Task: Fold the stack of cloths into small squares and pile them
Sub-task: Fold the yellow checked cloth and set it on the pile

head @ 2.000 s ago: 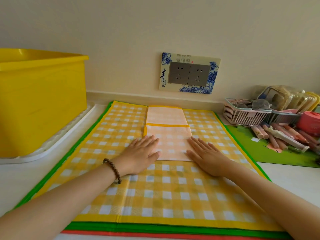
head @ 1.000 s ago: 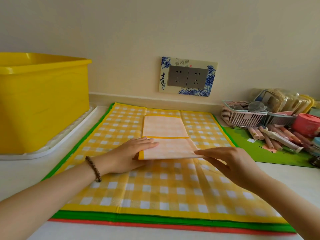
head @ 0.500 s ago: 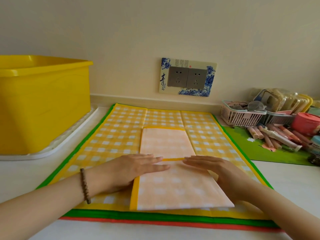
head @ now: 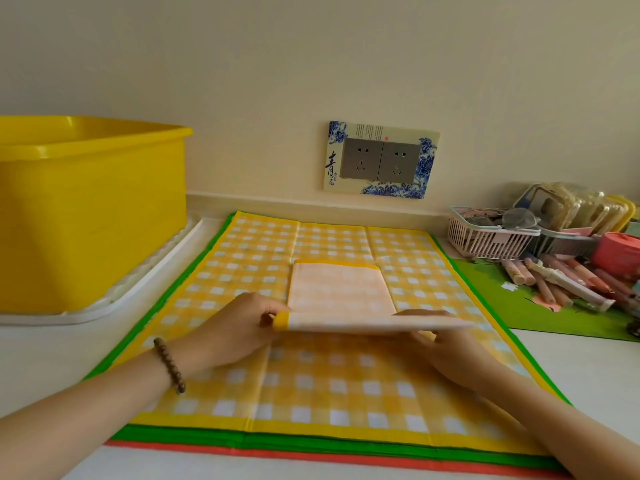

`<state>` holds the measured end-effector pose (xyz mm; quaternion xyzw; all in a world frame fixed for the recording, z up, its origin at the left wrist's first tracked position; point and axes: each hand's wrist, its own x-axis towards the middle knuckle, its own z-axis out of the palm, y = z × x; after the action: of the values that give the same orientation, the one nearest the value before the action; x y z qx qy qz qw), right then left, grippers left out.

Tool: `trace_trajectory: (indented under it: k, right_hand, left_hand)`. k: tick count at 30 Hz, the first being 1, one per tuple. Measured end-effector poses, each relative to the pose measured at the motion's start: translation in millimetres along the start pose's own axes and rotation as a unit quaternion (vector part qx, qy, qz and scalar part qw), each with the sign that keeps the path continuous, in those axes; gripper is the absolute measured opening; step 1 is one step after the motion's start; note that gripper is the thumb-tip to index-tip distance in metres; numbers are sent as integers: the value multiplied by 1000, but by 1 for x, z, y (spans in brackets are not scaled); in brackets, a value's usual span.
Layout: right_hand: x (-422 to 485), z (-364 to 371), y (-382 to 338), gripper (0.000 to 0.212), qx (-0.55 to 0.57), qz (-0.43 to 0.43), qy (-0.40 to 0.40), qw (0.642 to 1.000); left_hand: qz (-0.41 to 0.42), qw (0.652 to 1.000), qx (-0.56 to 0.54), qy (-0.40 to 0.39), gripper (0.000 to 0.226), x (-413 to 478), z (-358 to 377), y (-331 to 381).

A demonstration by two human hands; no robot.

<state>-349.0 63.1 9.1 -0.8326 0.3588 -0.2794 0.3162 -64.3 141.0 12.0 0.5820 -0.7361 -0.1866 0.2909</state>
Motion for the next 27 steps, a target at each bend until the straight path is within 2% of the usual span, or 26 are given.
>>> trace_trajectory:
  k: [2, 5, 7, 12, 19, 21, 24, 27]
  right_hand:
    - [7, 4, 1, 23, 20, 25, 46, 998]
    - [16, 8, 6, 8, 65, 64, 83, 992]
    - [20, 8, 7, 5, 84, 90, 103, 987]
    - [32, 7, 14, 16, 59, 146, 133, 979]
    - [47, 0, 15, 32, 11, 192, 101, 976]
    - [53, 3, 11, 29, -42, 165, 125, 978]
    - [69, 15, -4, 19, -108, 69, 148, 981]
    - [92, 39, -21, 29, -146, 11, 96, 985]
  left_hand:
    - [-41, 998, -21, 48, 8, 6, 2, -2]
    - [-79, 993, -19, 90, 24, 15, 8, -12]
    - [-95, 989, -41, 103, 27, 18, 11, -15]
    - [-130, 983, -47, 122, 19, 27, 15, -17]
    - [-176, 980, 14, 94, 39, 35, 6, -14]
    - [-167, 979, 45, 103, 37, 43, 2, -12]
    - [-124, 983, 80, 107, 42, 59, 2, -8]
    - [-115, 985, 128, 28, 49, 72, 12, -5]
